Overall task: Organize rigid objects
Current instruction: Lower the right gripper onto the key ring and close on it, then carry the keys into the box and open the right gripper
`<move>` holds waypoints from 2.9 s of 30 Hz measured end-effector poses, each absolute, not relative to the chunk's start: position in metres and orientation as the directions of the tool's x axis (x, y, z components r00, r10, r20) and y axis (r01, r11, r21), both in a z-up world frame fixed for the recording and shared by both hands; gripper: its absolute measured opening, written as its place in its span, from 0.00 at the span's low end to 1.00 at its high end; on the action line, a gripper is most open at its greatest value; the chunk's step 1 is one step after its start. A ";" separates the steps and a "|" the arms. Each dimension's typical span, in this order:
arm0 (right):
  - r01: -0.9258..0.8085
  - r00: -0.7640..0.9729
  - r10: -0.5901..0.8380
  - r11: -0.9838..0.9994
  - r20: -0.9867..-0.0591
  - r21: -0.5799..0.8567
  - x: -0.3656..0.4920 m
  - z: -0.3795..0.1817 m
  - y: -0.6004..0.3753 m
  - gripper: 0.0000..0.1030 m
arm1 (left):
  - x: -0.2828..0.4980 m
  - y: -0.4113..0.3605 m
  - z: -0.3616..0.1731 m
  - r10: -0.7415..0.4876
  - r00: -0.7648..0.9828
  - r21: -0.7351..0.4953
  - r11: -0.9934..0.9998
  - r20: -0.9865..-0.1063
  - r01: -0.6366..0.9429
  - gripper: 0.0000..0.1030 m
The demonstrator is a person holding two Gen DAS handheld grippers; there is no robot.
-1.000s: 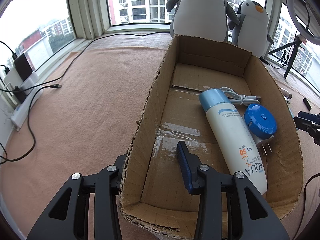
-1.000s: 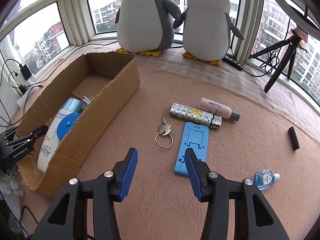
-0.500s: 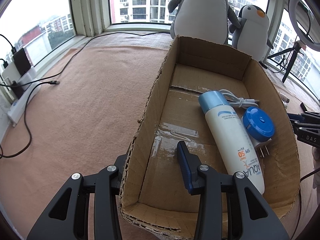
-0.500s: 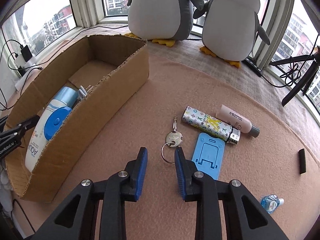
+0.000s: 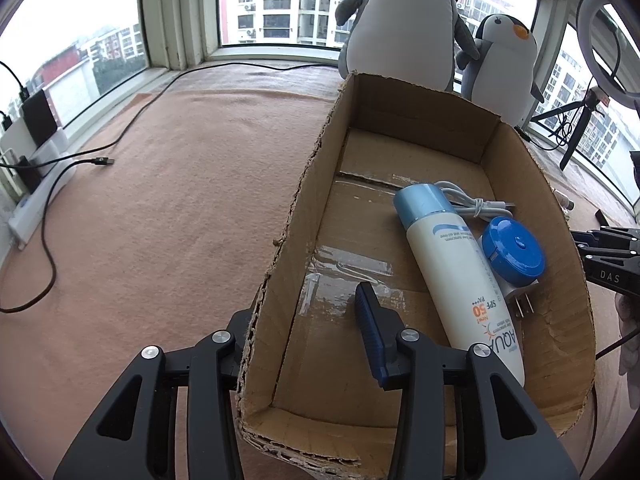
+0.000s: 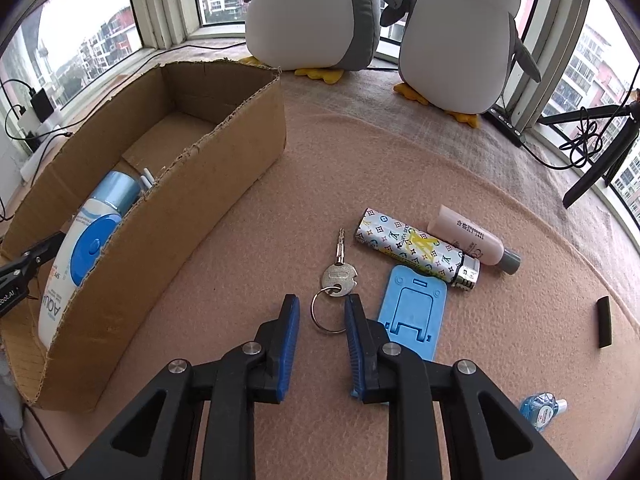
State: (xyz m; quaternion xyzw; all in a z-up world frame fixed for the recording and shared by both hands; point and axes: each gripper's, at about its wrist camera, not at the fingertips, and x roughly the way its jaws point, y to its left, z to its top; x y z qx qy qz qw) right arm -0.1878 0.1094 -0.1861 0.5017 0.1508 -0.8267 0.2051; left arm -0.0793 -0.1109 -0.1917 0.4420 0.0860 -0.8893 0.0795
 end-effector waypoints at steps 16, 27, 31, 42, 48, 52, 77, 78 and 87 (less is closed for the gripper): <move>0.428 -0.341 -0.270 -0.897 -0.900 0.106 -0.198 -0.185 0.132 0.07 | -0.080 -0.111 -0.191 -0.066 -0.597 -0.082 -0.973 -0.800 0.217 0.40; 0.509 -0.409 -0.167 -0.858 -0.897 -0.073 -0.185 -0.183 0.114 0.23 | -0.080 -0.111 -0.191 -0.065 -0.596 -0.083 -0.973 -0.800 0.217 0.40; 0.518 -0.386 -0.181 -0.854 -0.905 -0.050 -0.193 -0.186 0.116 0.23 | -0.080 -0.111 -0.191 -0.065 -0.597 -0.083 -0.972 -0.800 0.218 0.40; 0.486 -0.343 -0.222 -0.874 -0.913 0.029 -0.207 -0.188 0.123 0.20 | -0.081 -0.110 -0.191 -0.064 -0.596 -0.084 -0.973 -0.800 0.217 0.40; 0.458 -0.305 -0.259 -0.884 -0.916 0.097 -0.214 -0.189 0.135 0.08 | -0.081 -0.110 -0.190 -0.064 -0.596 -0.084 -0.972 -0.800 0.217 0.40; 0.395 -0.291 -0.314 -0.900 -0.903 0.186 -0.220 -0.186 0.151 0.05 | -0.081 -0.110 -0.190 -0.064 -0.596 -0.084 -0.972 -0.800 0.217 0.40; 0.386 -0.360 -0.405 -0.885 -0.841 0.261 -0.209 -0.153 0.151 0.02 | -0.081 -0.110 -0.191 -0.063 -0.597 -0.085 -0.972 -0.800 0.218 0.40; 0.383 -0.367 -0.410 -0.884 -0.835 0.266 -0.209 -0.148 0.151 0.02 | -0.081 -0.111 -0.191 -0.063 -0.596 -0.085 -0.972 -0.800 0.217 0.40; 0.433 -0.433 -0.490 -0.849 -0.757 0.302 -0.203 -0.093 0.134 0.02 | -0.081 -0.111 -0.191 -0.063 -0.597 -0.085 -0.973 -0.800 0.217 0.41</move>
